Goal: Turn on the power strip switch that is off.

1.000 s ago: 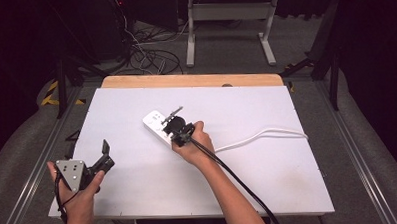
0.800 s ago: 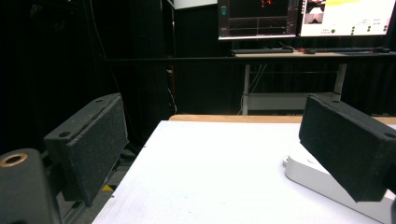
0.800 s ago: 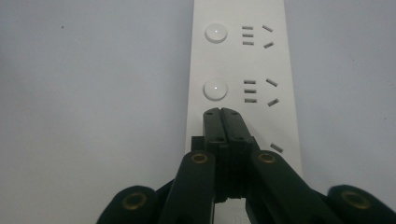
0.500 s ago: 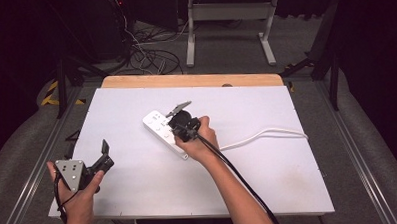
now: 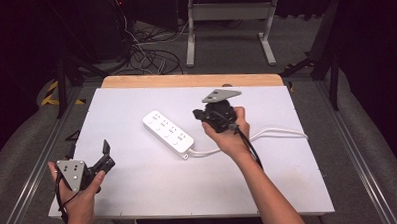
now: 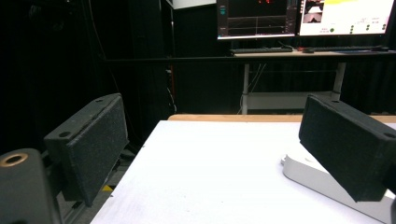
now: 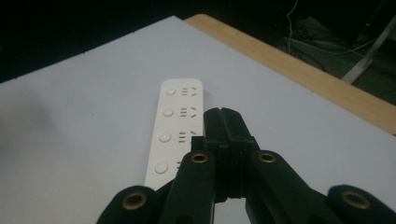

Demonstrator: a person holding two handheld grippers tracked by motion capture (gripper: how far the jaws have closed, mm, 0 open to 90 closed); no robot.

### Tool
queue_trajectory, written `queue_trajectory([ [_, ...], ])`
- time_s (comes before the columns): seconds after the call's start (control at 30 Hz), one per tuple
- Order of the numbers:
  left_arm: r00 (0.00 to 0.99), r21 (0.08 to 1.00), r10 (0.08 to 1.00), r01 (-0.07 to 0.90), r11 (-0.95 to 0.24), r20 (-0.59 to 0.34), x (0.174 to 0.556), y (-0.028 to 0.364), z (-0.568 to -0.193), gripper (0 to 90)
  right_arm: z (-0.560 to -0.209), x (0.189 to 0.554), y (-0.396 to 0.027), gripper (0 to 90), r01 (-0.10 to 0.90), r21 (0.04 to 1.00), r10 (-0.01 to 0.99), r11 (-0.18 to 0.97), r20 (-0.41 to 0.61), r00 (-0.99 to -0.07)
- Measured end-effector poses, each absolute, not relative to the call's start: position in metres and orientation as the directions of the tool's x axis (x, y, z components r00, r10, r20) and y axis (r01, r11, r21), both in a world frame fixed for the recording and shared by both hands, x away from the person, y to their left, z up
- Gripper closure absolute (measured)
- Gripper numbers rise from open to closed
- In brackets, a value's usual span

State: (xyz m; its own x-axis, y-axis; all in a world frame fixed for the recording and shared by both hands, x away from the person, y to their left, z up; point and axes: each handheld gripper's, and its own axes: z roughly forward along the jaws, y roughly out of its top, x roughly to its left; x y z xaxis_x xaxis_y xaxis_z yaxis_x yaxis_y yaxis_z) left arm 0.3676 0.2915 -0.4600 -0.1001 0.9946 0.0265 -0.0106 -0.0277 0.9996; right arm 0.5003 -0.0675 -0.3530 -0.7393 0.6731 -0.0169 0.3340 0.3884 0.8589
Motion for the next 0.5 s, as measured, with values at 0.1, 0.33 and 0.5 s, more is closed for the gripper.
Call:
queue_trajectory([
  [0.1, -0.103, 1.0, 0.994, -0.01, -0.025, 0.024, 0.368, 0.292, -0.46, 8.5, -0.346, 0.495, -0.094, 90.0, 0.317, 0.882, 0.691, 0.348, -0.013, -0.723],
  [0.33, -0.095, 0.999, 0.995, -0.01, -0.037, 0.036, 0.367, 0.288, -0.46, 8.4, -0.349, 0.474, -0.16, 90.0, 0.265, 0.931, 0.742, 0.251, -0.009, -0.671],
  [0.5, -0.101, 0.999, 0.994, -0.009, -0.044, 0.043, 0.367, 0.287, -0.46, 8.4, -0.371, 0.456, -0.203, 90.0, 0.191, 0.97, 0.786, 0.148, 0.002, -0.618],
])
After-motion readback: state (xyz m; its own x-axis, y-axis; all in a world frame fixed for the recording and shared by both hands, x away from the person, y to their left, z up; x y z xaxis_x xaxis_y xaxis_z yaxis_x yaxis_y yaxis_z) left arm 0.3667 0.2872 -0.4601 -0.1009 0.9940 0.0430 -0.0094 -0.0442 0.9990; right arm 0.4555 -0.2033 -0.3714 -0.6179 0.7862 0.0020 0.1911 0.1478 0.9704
